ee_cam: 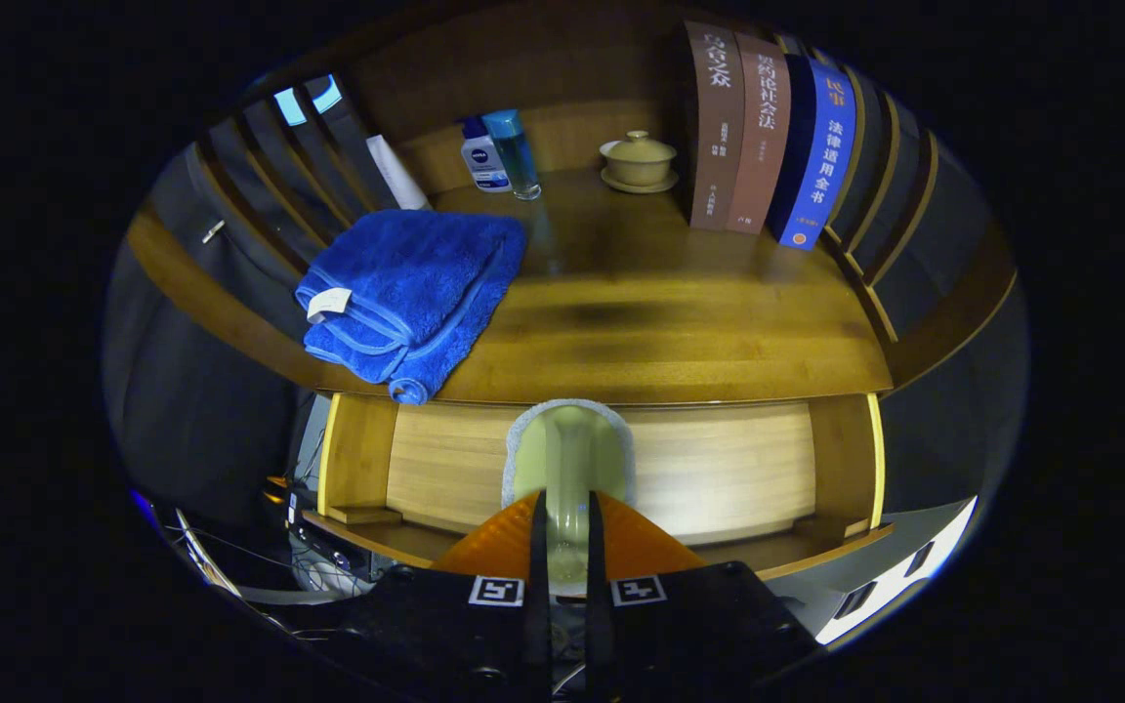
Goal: Pull open the drawer, take out the items inside it, and place them on the countertop above the cabinet.
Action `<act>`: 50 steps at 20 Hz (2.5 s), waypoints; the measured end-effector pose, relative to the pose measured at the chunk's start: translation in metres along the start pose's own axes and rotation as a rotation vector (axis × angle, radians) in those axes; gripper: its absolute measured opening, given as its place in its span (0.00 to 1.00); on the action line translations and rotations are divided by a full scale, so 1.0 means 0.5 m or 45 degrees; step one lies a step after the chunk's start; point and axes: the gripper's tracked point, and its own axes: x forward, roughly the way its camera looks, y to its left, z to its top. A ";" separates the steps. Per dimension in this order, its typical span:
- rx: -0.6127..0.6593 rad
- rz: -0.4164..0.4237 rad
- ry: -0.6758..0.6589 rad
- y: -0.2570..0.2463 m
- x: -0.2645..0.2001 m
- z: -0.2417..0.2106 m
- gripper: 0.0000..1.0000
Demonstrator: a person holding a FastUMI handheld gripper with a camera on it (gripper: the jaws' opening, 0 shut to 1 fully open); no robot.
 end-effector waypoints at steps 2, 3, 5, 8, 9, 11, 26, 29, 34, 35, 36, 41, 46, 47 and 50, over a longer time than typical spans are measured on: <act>-0.010 -0.018 -0.050 -0.007 -0.007 0.041 0.18; -0.009 -0.036 -0.086 -0.013 -0.007 0.067 0.18; -0.004 -0.075 -0.120 -0.022 0.012 0.108 0.18; 0.011 -0.114 -0.130 -0.032 0.054 0.158 0.18; 0.018 -0.116 -0.140 -0.032 0.070 0.176 0.18; 0.020 -0.129 -0.145 -0.034 0.101 0.202 0.18; 0.016 -0.181 -0.180 -0.056 0.191 0.311 0.22; 0.023 -0.180 -0.233 -0.060 0.179 0.313 0.54; 0.014 -0.166 -0.363 -0.047 0.145 0.316 0.99; 0.008 -0.154 -0.403 -0.040 0.134 0.314 0.99; -0.002 -0.138 -0.446 -0.030 0.120 0.313 0.99; -0.006 -0.032 -0.758 0.021 0.017 0.285 0.99; -0.031 0.038 -1.119 0.041 -0.092 0.225 0.99; -0.027 0.034 -1.161 0.048 -0.113 0.202 0.99; -0.063 0.024 -1.247 0.050 -0.162 0.126 0.99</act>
